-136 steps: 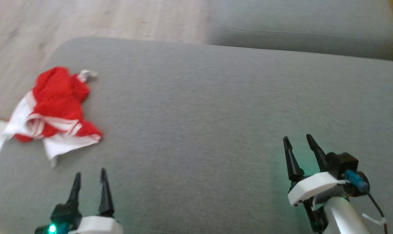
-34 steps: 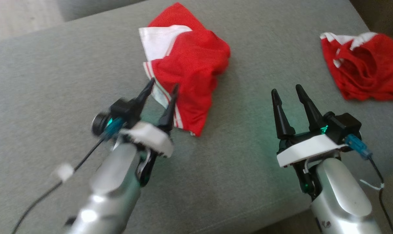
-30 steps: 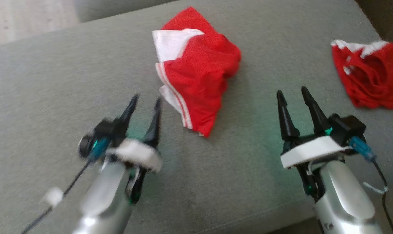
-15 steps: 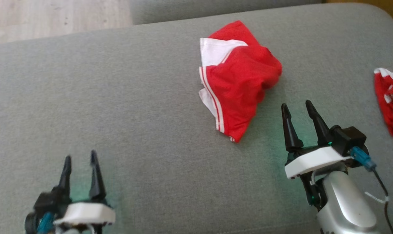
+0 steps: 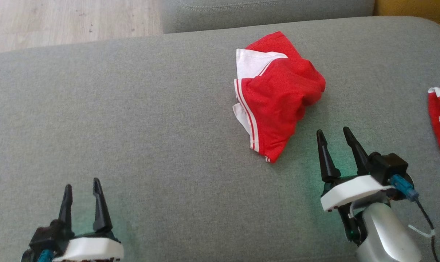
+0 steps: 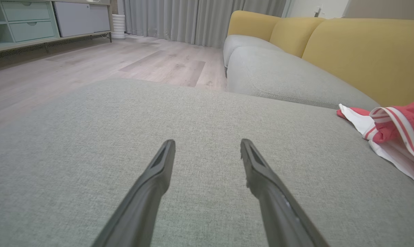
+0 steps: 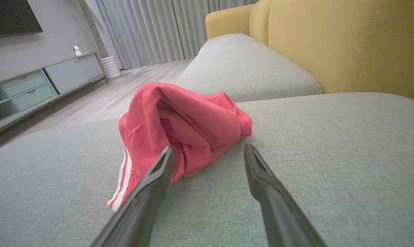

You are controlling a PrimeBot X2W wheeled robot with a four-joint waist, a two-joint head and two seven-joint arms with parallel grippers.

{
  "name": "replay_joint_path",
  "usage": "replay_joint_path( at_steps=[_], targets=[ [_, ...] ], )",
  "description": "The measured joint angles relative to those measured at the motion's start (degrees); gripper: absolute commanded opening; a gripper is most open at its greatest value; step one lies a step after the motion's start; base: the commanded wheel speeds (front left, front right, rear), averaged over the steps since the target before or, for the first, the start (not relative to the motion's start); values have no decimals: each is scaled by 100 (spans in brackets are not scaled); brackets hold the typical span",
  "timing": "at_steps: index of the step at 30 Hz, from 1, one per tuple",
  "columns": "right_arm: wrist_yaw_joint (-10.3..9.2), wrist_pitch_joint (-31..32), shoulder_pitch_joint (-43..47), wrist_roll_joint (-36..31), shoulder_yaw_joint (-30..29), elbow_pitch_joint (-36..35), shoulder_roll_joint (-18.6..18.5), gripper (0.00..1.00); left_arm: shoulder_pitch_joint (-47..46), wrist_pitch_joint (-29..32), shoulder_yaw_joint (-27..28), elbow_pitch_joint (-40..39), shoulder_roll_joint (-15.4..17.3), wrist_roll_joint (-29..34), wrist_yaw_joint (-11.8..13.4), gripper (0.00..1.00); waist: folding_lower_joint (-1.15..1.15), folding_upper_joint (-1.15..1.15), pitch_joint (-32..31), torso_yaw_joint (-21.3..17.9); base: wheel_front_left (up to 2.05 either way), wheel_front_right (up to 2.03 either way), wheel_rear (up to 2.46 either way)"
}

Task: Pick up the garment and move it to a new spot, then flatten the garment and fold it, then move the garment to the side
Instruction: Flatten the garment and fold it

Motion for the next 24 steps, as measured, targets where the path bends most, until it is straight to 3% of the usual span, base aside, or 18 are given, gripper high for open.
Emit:
replay_joint_path(
  at_steps=[15,20,24],
  targets=[
    [0,0,1,1,87,-14,-1,100,65,0,-119,-90,-1,-35,52,100,0,0,-54,-24,0,0,0],
    [0,0,-20,-34,670,-67,-1,100,56,0,-294,-91,-4,-35,51,100,0,0,-16,83,0,0,0],
    [0,0,-198,2,1214,376,0,100,40,0,-512,-80,-1,-36,43,100,0,0,26,305,0,0,0]
  ],
)
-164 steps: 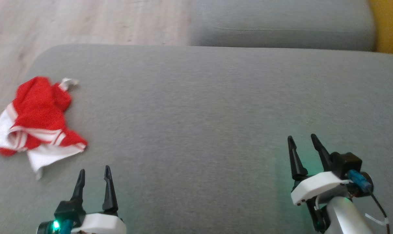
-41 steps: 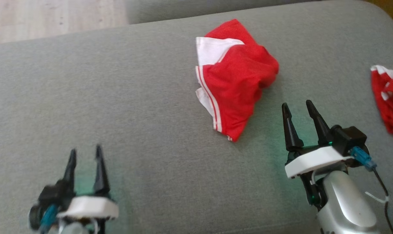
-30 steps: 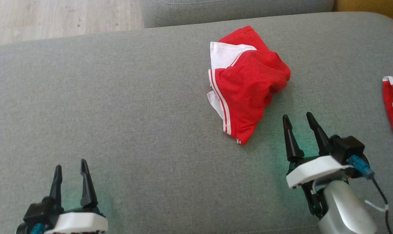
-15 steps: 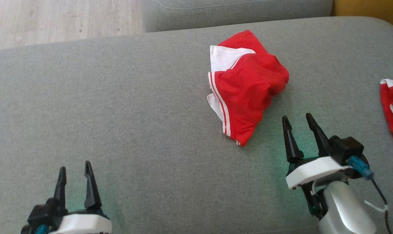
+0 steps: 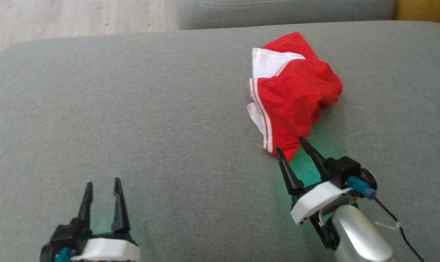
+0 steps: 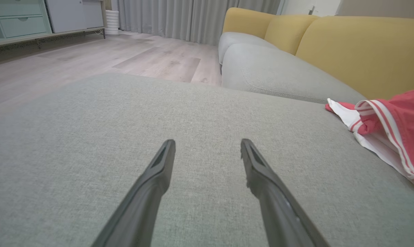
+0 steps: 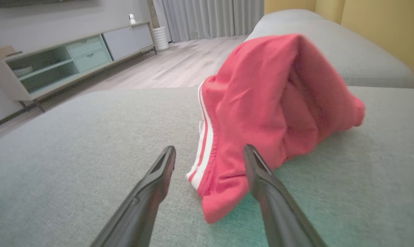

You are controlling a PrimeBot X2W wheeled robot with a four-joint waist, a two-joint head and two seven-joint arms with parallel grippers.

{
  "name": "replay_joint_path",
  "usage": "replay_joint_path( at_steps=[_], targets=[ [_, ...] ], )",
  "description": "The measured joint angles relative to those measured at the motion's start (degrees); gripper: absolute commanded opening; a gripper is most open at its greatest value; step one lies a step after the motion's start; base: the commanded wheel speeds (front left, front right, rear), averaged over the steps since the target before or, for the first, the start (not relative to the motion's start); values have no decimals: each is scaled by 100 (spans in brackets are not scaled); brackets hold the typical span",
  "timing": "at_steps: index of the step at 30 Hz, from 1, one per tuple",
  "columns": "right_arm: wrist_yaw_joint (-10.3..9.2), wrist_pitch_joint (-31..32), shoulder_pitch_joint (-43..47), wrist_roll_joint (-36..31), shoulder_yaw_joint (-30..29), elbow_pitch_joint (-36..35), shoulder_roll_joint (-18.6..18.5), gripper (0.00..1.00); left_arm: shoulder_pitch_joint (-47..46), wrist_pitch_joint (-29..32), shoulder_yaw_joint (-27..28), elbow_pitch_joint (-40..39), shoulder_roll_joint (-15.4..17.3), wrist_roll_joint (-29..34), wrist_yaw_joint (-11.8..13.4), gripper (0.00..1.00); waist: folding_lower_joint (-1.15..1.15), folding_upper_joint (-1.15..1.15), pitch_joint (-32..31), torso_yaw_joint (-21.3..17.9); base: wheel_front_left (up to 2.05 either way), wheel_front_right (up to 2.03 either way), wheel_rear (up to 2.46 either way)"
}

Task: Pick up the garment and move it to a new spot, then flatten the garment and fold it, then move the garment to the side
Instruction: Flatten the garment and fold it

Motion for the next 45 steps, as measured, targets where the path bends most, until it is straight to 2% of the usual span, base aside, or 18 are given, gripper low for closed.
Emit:
replay_joint_path(
  at_steps=[7,12,16,17,18,19,23,30,33,40,45],
  targets=[
    [0,0,-799,-114,19,1109,-3,100,-40,0,-464,118,1,-40,-41,100,0,0,109,554,0,0,0],
    [0,-2,-905,-260,-85,2091,-3,100,-81,0,-528,144,1,-105,-12,100,0,0,202,904,0,0,0],
    [0,-56,-1124,-250,-143,2468,-4,100,-80,0,-535,146,1,-151,-8,100,-1,0,247,1016,0,0,0],
    [0,-56,-1219,-222,-131,2555,-5,85,-80,0,-537,146,0,-154,-8,100,0,0,257,1032,0,0,0],
    [0,-55,-1289,-193,-112,2615,-5,36,-80,0,-537,147,0,-154,8,100,0,0,262,1035,0,0,0],
    [0,-55,-1332,-157,-97,2663,-4,0,-80,0,-537,147,1,-163,9,100,0,0,259,1027,0,0,0],
    [0,-38,-1310,59,-55,2577,-52,0,-82,0,-598,142,1,-202,8,100,0,0,194,932,0,0,0],
    [0,1,-1214,546,459,869,-57,0,-93,0,-740,115,0,-253,-1,100,0,0,41,1039,0,0,0],
    [0,1,-1829,664,701,249,-67,0,-94,0,-844,123,1,-253,-38,100,0,0,-17,1237,0,0,0],
    [0,-1,-4053,732,691,-517,-231,0,-87,0,-875,204,1,-304,-44,100,0,0,-84,1941,0,0,0],
    [0,-8,-4734,642,438,-702,-568,0,-29,0,-845,277,3,-305,-46,100,0,0,-137,2447,0,0,0]
  ],
)
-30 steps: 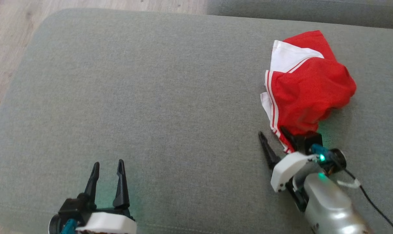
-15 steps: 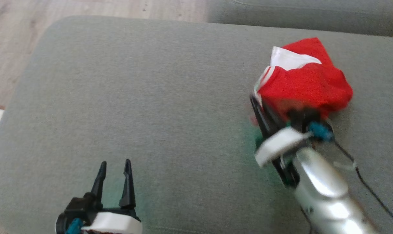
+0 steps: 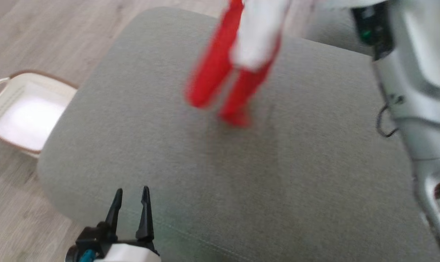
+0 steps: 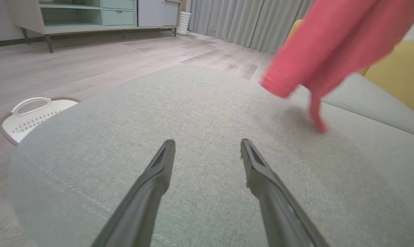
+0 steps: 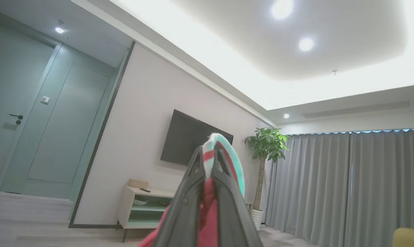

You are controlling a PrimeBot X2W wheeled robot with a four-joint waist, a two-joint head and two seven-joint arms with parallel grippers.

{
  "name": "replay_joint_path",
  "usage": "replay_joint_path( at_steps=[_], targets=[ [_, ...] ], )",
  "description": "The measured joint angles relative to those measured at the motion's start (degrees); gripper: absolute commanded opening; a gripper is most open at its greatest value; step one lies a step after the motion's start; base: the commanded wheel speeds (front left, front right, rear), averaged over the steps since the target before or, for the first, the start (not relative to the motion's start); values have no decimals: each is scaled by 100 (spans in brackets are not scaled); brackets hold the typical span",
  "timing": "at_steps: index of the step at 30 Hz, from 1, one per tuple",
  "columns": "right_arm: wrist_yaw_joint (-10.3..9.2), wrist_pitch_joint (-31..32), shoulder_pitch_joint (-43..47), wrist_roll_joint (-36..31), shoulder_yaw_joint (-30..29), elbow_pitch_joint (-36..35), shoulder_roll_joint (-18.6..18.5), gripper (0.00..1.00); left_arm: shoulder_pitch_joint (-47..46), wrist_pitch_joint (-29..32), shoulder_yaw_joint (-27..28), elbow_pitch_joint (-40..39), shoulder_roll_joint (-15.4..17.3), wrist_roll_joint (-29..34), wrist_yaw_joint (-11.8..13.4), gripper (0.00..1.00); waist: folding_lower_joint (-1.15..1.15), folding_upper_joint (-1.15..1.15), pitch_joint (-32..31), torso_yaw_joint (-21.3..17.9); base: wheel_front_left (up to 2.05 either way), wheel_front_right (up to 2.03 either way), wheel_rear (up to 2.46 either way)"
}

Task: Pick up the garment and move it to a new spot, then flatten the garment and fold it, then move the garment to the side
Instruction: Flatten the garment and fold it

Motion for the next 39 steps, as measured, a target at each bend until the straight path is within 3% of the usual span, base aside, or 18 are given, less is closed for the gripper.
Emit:
replay_joint_path(
  at_steps=[5,10,15,16,17,22,26,31,34,39],
  targets=[
    [0,-1,199,-148,-323,303,-374,0,224,1,66,3,7,-8,1,100,-1,0,-67,158,0,0,0],
    [0,1,1339,-151,-648,872,-710,0,247,0,94,-41,5,-52,-5,100,0,0,-3,-124,0,0,0],
    [0,7,2702,-147,-1396,1529,-982,0,103,1,34,-109,3,-51,-47,100,0,0,136,-523,0,0,0],
    [0,8,2883,-156,-1573,1719,-1001,18,49,0,20,-111,2,-51,-47,100,0,0,168,-605,0,0,0],
    [0,9,3048,-177,-1802,1882,-1003,98,-2,0,12,-120,1,-51,-47,100,0,0,200,-691,0,0,0],
    [0,9,3489,-485,-2646,1989,-957,100,-181,0,1,-123,1,-51,-49,100,0,0,334,-1101,0,0,0],
    [0,9,3763,-671,-2749,1467,-645,100,-214,0,-7,-124,-1,-51,-48,100,0,0,391,-1346,0,0,0],
    [0,9,4247,-726,-2292,969,-368,100,-216,0,-16,-120,-2,-52,-48,100,0,0,380,-1439,0,0,0],
    [0,9,4574,-749,-1696,723,-277,100,-215,0,-25,-114,-1,-74,-48,100,0,0,337,-1433,0,0,0],
    [0,9,4826,-665,-750,887,-258,100,-206,0,-29,-97,0,-103,-54,100,0,0,297,-1366,0,0,0]
  ],
)
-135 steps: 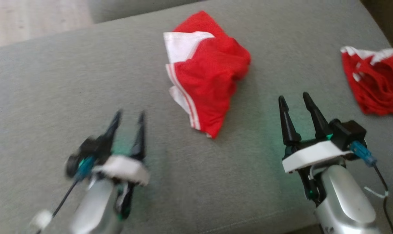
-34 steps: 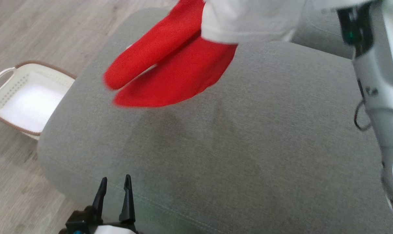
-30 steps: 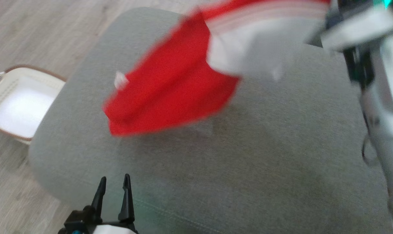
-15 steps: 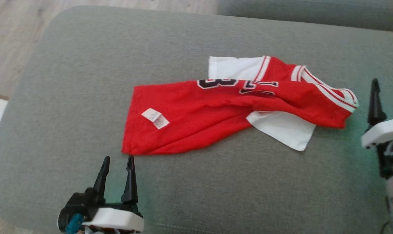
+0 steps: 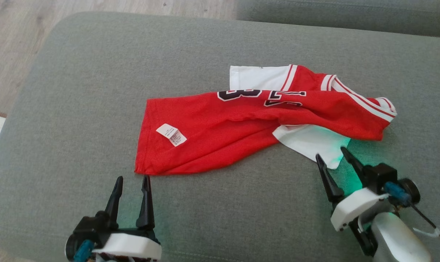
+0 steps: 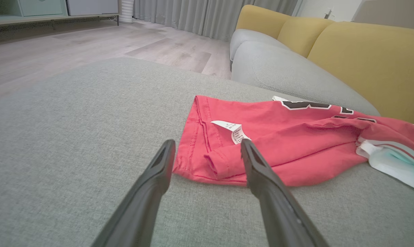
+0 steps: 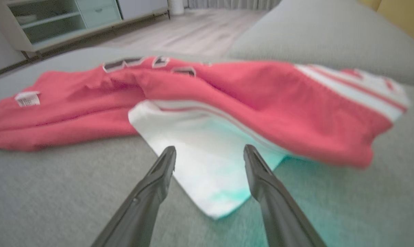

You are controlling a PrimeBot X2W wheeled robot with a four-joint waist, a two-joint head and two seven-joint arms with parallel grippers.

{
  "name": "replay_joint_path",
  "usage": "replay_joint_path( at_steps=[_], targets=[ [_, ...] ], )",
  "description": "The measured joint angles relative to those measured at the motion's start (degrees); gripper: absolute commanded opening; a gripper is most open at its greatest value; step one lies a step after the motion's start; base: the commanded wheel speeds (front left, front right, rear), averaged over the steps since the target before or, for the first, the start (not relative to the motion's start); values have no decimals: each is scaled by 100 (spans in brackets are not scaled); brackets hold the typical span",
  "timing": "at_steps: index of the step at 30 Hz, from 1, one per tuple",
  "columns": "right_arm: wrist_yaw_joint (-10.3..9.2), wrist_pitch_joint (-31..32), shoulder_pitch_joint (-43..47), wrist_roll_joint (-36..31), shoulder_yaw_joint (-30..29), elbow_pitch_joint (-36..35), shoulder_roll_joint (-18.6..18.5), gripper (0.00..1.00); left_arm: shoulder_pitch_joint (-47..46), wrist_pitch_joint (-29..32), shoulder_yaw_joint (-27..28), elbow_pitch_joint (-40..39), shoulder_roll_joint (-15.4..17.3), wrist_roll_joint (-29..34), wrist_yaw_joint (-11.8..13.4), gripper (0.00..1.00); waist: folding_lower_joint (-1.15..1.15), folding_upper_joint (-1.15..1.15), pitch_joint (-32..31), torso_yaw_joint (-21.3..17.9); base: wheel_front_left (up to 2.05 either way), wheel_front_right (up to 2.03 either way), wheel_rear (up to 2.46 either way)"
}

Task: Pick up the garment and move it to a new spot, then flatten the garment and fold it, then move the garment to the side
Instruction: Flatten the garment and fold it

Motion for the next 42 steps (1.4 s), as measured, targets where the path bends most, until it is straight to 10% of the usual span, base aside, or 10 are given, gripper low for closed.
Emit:
replay_joint_path(
  at_steps=[10,11,12,13,34,36,42],
  targets=[
    [0,-51,-505,116,328,1318,-22,100,0,0,-20,-8,-1,-3,1,100,0,0,94,191,0,0,0],
    [0,-53,-597,127,369,1445,-20,90,0,0,-18,-8,-1,-4,5,100,0,0,99,199,0,0,0],
    [0,-59,-675,178,422,1563,-16,23,0,0,-13,-8,0,-3,7,100,0,0,97,202,0,0,0],
    [0,-59,-744,258,485,1686,-8,0,0,0,-12,-8,-1,-4,7,100,0,0,89,201,0,0,0],
    [0,0,487,660,-522,787,-595,0,271,0,376,194,0,-85,15,100,0,0,-596,-994,0,0,0],
    [0,0,503,660,-676,648,-511,100,270,0,360,257,1,-109,-2,100,0,0,-624,-1075,0,0,0],
    [0,0,605,439,-886,69,-275,100,264,1,176,668,-1,-311,-170,100,0,0,-619,-1207,0,0,0]
  ],
)
